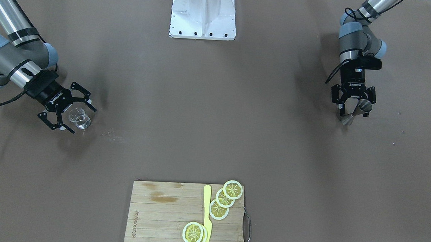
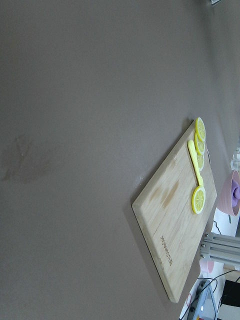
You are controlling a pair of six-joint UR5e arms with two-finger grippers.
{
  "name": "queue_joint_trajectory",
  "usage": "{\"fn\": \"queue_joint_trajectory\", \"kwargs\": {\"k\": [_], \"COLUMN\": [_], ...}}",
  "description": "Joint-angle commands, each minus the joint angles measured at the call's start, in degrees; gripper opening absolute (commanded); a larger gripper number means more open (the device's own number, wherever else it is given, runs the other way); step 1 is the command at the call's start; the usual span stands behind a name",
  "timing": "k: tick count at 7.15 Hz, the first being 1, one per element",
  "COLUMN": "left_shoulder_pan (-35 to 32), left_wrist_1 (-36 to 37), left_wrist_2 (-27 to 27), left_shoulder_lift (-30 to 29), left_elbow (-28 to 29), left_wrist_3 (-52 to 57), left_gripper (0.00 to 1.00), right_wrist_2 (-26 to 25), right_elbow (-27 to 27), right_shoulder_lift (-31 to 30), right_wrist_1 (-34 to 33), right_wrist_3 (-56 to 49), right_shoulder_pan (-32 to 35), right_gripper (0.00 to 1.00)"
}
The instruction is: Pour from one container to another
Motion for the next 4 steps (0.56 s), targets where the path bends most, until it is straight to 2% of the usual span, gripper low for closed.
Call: {"fn": "queue_joint_trajectory", "kwargs": {"k": [1,2,4], "left_shoulder_pan": [0.0,0.0,0.0], "left_wrist_1": [-0.2,-0.3,-1.1], "left_wrist_2": [-0.1,0.0,0.0], "left_shoulder_lift": [0.1,0.1,0.1], "left_elbow": [0.0,0.0,0.0], "left_wrist_3": [0.0,0.0,0.1], "left_gripper": [0.35,0.21,0.07], "right_wrist_2": [-0.1,0.0,0.1], "right_elbow": [0.6,0.5,-0.2], "right_shoulder_lift": [-0.8,-1.4,-1.8], "right_wrist_1": [0.0,0.0,1.9], "right_wrist_3": [0.6,0.6,1.4], "right_shoulder_pan": [-0.1,-0.1,-0.1], "right_gripper": [0.93,0.90,0.86]}}
